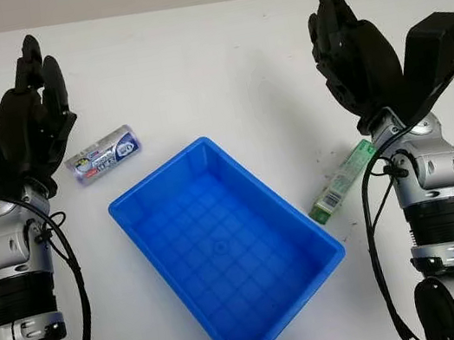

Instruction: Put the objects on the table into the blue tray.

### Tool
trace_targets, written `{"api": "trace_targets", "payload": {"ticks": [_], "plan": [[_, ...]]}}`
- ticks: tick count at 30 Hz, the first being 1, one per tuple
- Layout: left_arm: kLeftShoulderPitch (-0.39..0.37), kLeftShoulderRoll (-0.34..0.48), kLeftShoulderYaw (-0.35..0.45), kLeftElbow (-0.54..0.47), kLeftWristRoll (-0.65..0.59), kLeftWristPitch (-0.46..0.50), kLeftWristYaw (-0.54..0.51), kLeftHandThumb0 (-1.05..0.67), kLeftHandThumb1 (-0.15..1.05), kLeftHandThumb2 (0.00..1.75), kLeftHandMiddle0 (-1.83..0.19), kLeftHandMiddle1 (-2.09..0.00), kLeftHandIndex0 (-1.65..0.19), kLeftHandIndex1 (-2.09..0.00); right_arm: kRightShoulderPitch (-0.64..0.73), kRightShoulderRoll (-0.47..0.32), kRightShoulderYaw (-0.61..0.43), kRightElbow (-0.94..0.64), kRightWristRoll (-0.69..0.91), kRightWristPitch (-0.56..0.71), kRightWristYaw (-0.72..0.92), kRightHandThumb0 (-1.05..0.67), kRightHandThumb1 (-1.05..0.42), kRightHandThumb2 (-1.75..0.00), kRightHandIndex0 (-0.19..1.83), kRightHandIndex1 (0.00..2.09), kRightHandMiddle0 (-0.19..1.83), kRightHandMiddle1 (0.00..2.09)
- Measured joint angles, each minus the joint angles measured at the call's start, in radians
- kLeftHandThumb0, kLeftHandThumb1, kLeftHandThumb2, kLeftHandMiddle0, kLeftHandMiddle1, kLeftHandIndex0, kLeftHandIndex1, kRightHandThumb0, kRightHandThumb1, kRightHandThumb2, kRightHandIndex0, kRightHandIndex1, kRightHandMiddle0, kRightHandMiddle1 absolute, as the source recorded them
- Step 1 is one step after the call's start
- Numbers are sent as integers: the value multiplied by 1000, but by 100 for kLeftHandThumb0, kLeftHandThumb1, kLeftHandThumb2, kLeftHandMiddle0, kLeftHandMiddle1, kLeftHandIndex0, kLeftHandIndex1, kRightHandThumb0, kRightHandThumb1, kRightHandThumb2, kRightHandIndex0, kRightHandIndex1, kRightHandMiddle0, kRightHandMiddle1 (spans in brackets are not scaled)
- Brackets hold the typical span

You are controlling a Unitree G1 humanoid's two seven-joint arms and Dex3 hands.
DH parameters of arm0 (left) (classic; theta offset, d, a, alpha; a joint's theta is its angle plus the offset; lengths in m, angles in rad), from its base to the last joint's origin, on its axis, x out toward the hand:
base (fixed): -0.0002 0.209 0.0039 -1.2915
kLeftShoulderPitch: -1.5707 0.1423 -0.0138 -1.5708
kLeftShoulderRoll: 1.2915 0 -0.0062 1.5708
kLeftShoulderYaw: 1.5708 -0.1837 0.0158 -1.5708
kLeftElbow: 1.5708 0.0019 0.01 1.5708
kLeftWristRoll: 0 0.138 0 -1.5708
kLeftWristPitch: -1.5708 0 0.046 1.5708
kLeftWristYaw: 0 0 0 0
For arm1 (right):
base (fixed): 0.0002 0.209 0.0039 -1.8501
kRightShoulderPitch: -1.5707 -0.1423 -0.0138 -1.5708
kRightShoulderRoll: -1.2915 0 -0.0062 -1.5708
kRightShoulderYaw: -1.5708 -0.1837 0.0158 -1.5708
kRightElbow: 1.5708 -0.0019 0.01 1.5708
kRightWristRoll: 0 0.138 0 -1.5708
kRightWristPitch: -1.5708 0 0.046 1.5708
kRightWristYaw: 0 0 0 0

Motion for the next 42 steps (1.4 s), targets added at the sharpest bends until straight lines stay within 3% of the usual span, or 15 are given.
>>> {"api": "trace_targets", "payload": {"ticks": [6,12,13,14,15,17,19,20,24,30,35,42], "plan": [[5,-1,-1,6,0,33,5,-68,105,68,19,0,19,0,-12,-14,6,38,-7,10,34,-81,-105,-70,-19,0,-19,0],[-13,-3,-21,59,10,34,7,-71,105,66,19,0,19,0,-19,-112,7,48,-14,37,126,-72,-105,-54,-12,4,-14,3],[-14,-4,-23,64,11,30,7,-71,105,66,19,0,19,0,-16,-135,9,26,-29,41,133,-69,-104,-38,1,11,-1,13],[-14,-6,-25,65,11,26,6,-72,105,66,19,0,19,0,-10,-168,17,-5,-65,37,139,-66,-104,-23,17,19,5,37],[-14,-7,-25,65,11,23,6,-72,105,66,19,0,19,0,-5,-212,29,-40,-106,20,152,-63,-103,-15,24,22,4,55],[-12,-7,-25,60,11,22,5,-71,105,67,19,0,19,0,0,-303,43,-111,-162,2,197,-55,-93,-5,34,27,7,71],[-8,-7,-25,42,10,23,5,-71,105,67,19,0,19,0,5,-380,47,-168,-187,-3,255,-50,-87,-4,37,29,10,68],[-6,-8,-25,33,10,24,5,-71,105,67,19,0,19,0,12,-411,50,-189,-205,-19,281,-47,-83,-4,41,28,21,56],[-3,-4,-23,26,7,29,-7,-72,105,66,19,0,19,0,83,-529,73,-231,-270,-205,388,-42,-76,-5,47,26,36,39],[-2,1,-21,25,7,40,-13,-71,105,66,19,0,19,0,217,-653,112,-334,-414,-366,470,-43,-81,-6,39,12,43,12],[-3,1,-21,25,7,44,-19,-72,105,65,19,0,19,0,284,-713,148,-429,-501,-404,534,-34,-83,-6,35,8,39,7],[-4,2,-22,27,10,45,-18,-71,105,65,19,0,19,0,345,-715,177,-437,-530,-490,526,-37,-84,-6,36,8,39,6]]}}
